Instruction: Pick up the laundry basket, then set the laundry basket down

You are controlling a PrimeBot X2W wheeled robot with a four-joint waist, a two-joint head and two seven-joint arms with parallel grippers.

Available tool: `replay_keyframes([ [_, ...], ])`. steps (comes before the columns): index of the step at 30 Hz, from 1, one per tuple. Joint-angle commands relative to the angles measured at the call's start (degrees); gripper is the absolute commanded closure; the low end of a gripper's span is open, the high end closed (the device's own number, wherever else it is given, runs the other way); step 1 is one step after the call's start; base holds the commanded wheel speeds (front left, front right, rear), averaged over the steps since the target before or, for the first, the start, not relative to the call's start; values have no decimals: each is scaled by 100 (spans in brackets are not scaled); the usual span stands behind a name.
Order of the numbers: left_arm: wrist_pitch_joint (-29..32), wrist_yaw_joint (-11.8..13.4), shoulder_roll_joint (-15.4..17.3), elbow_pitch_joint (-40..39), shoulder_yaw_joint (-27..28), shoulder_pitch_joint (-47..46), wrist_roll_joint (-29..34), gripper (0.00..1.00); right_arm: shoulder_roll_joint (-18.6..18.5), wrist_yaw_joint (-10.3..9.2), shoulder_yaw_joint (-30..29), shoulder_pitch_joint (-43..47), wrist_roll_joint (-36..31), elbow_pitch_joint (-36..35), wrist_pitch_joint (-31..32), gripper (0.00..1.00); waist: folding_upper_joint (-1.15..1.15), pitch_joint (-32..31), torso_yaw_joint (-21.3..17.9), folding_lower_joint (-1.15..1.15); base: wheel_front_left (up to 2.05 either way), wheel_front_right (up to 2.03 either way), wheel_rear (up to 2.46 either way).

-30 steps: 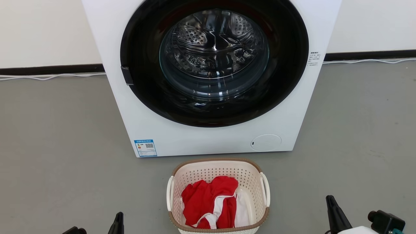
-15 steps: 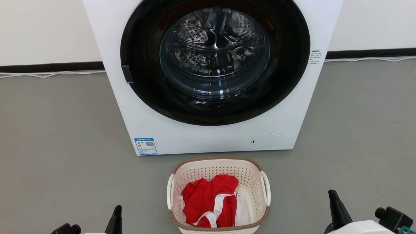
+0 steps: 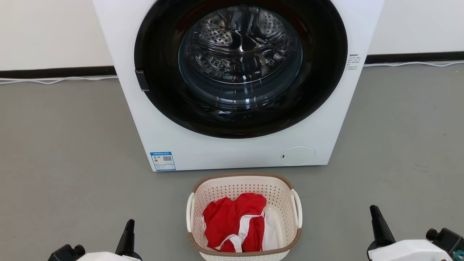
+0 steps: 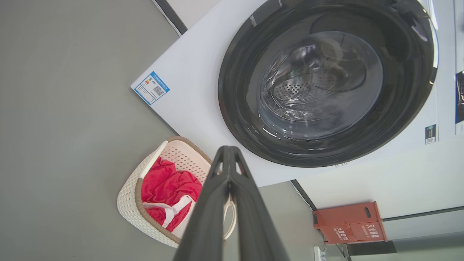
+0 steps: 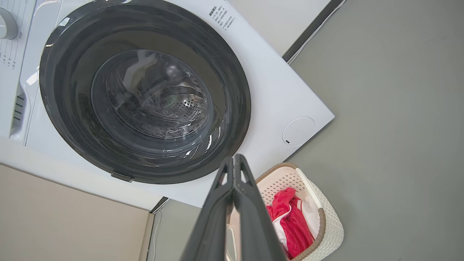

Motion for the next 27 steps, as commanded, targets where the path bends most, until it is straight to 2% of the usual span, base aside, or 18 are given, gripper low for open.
replay_keyframes([
  [1, 43, -51, 49, -187, 127, -299, -182, 100, -27, 24, 57, -294, 200, -194, 52, 100, 0, 4, 2, 0, 0, 0, 0],
  [27, 481, -144, 42, -469, 305, -480, -1720, 100, -32, 33, -42, -479, 2126, -339, 436, 100, 0, 90, 25, 0, 0, 0, 0],
])
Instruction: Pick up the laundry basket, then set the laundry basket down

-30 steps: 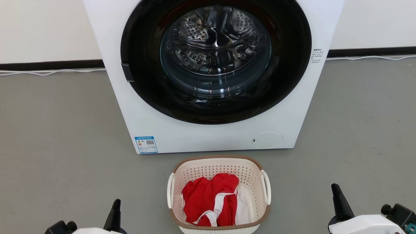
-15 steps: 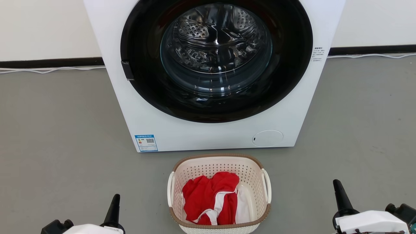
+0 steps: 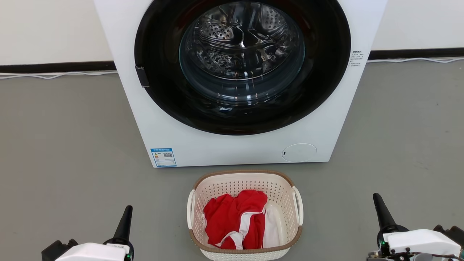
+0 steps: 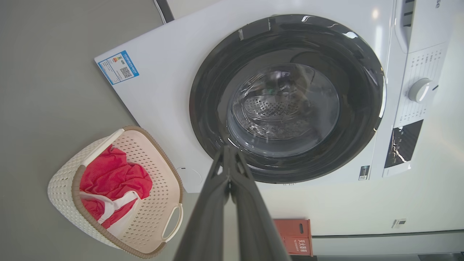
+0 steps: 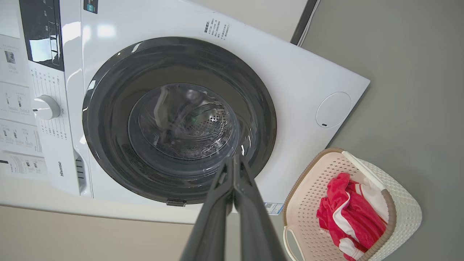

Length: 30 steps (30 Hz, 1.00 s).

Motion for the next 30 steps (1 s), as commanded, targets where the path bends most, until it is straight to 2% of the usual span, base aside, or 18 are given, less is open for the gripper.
replay_keyframes([
  [1, 51, -89, 56, -190, 169, -343, -167, 100, -33, 33, 63, -270, 218, -181, 77, 100, 0, 5, 2, 0, 0, 0, 0],
  [27, 489, -182, 49, -473, 347, -524, -1705, 100, -38, 42, -36, -456, 2144, -326, 460, 100, 0, 91, 25, 0, 0, 0, 0],
  [30, 497, -183, 49, -478, 350, -527, -1735, 100, -38, 42, -38, -459, 2181, -328, 468, 100, 0, 92, 26, 0, 0, 0, 0],
])
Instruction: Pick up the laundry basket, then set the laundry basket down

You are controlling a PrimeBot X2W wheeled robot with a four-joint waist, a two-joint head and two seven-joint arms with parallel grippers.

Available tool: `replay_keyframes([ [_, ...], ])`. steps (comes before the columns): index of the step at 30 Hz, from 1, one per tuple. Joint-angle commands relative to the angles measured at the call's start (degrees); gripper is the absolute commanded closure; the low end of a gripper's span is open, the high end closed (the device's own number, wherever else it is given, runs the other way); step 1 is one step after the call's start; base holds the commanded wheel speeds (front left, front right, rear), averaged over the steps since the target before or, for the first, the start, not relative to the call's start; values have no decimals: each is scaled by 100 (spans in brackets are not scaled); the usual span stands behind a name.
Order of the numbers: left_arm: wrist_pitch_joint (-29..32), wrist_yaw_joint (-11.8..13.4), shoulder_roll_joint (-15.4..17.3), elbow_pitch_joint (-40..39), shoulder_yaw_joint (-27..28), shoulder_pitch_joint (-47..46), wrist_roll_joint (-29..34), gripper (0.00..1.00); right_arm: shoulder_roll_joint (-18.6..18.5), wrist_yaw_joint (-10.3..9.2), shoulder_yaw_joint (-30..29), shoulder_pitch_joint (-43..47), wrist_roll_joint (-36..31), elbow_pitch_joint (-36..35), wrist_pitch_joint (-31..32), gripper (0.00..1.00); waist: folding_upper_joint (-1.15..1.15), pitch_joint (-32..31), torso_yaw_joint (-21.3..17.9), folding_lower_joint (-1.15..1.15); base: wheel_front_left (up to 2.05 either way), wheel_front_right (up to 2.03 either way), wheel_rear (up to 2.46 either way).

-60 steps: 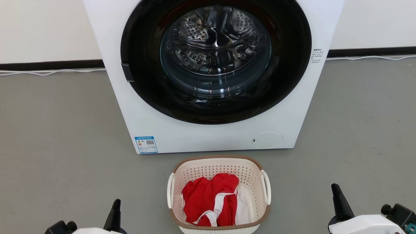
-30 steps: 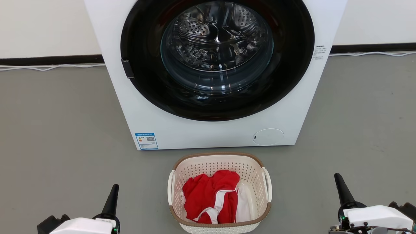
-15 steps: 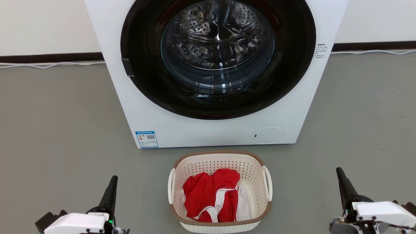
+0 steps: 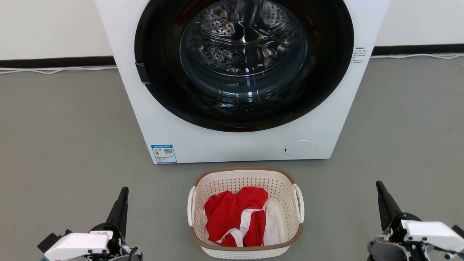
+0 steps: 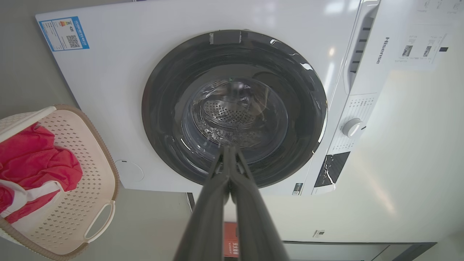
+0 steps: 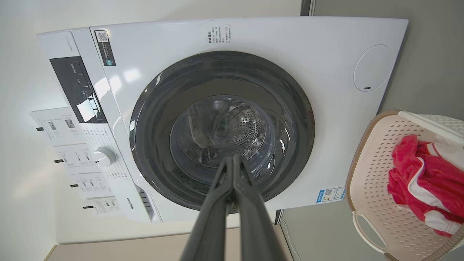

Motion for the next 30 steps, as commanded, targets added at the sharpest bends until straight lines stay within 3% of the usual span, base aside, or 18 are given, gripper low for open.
replay_keyframes([
  [1, 37, -83, 60, -174, 184, -321, -36, 100, -37, 42, 100, -303, 37, -181, 60, 100, 0, 0, 0, 0, 0, 0, 0],
  [30, 36, -84, 60, -175, 183, -321, -37, 100, -37, 42, 101, -303, 38, -181, 59, 100, 0, 0, 0, 0, 0, 0, 0],
])
